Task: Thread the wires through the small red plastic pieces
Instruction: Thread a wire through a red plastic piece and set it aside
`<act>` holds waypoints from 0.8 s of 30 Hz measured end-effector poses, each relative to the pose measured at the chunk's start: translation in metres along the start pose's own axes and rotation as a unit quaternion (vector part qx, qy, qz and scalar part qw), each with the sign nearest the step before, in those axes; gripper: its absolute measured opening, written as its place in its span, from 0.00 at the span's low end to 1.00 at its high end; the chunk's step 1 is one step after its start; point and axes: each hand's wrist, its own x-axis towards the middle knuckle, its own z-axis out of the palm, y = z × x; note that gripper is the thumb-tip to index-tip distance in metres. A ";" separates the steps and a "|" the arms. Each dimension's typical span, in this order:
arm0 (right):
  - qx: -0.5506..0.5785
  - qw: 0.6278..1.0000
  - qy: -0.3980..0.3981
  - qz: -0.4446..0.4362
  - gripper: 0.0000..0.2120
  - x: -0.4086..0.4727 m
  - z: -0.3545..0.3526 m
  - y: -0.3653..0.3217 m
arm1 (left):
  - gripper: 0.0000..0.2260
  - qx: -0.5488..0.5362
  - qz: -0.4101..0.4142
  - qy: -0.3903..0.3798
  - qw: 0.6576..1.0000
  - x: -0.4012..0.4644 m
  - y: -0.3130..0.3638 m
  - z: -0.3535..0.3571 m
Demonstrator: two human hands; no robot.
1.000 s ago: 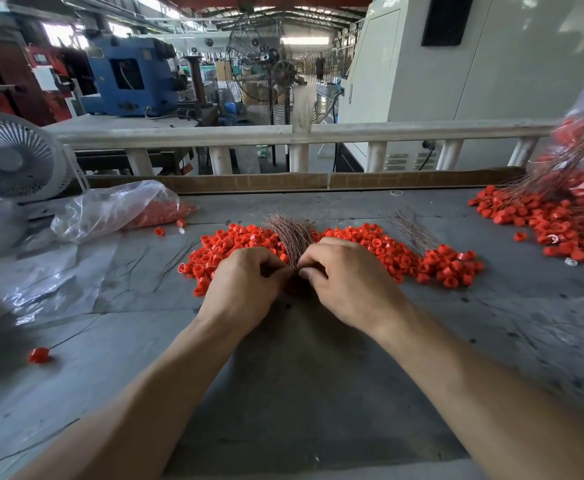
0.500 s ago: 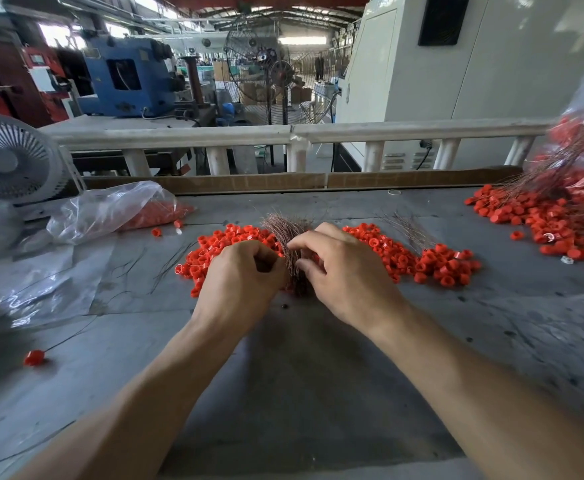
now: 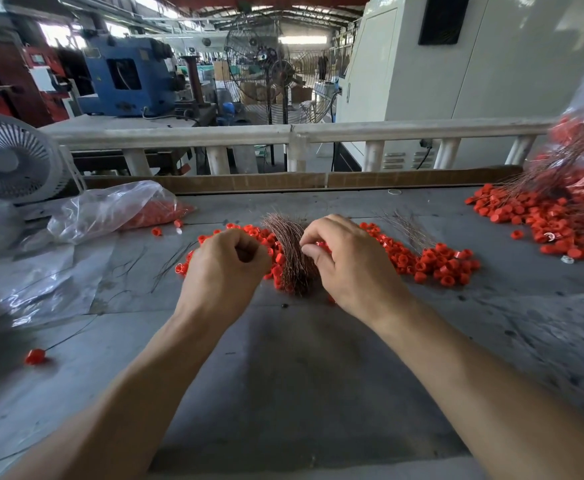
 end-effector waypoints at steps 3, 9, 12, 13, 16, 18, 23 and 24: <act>0.038 0.999 0.015 0.006 0.02 0.000 -0.001 0.000 | 0.07 0.045 -0.010 -0.001 0.999 0.003 -0.008 -0.004; 0.075 0.996 0.039 -0.008 0.02 -0.002 -0.001 -0.004 | 0.05 0.114 0.017 -0.042 0.992 0.003 -0.016 0.002; 0.078 0.996 0.045 -0.007 0.02 -0.003 -0.001 -0.004 | 0.10 0.151 0.031 -0.048 0.987 0.004 -0.019 0.004; 0.078 0.996 0.046 -0.005 0.03 -0.003 -0.001 -0.004 | 0.12 0.161 0.038 -0.052 0.985 0.004 -0.019 0.005; 0.078 0.996 0.040 -0.001 0.03 -0.004 0.000 -0.003 | 0.14 0.178 0.063 -0.053 0.981 0.006 -0.021 0.006; 0.080 0.996 0.035 0.001 0.04 -0.004 0.001 -0.003 | 0.12 0.188 0.074 -0.045 0.978 0.007 -0.020 0.007; 0.102 0.994 0.035 0.018 0.05 -0.004 0.000 0.000 | 0.05 0.149 0.075 -0.019 0.986 0.007 -0.015 0.006; 0.106 0.993 0.036 0.023 0.05 -0.004 0.000 0.001 | 0.04 0.119 0.065 -0.011 0.991 0.007 -0.013 0.005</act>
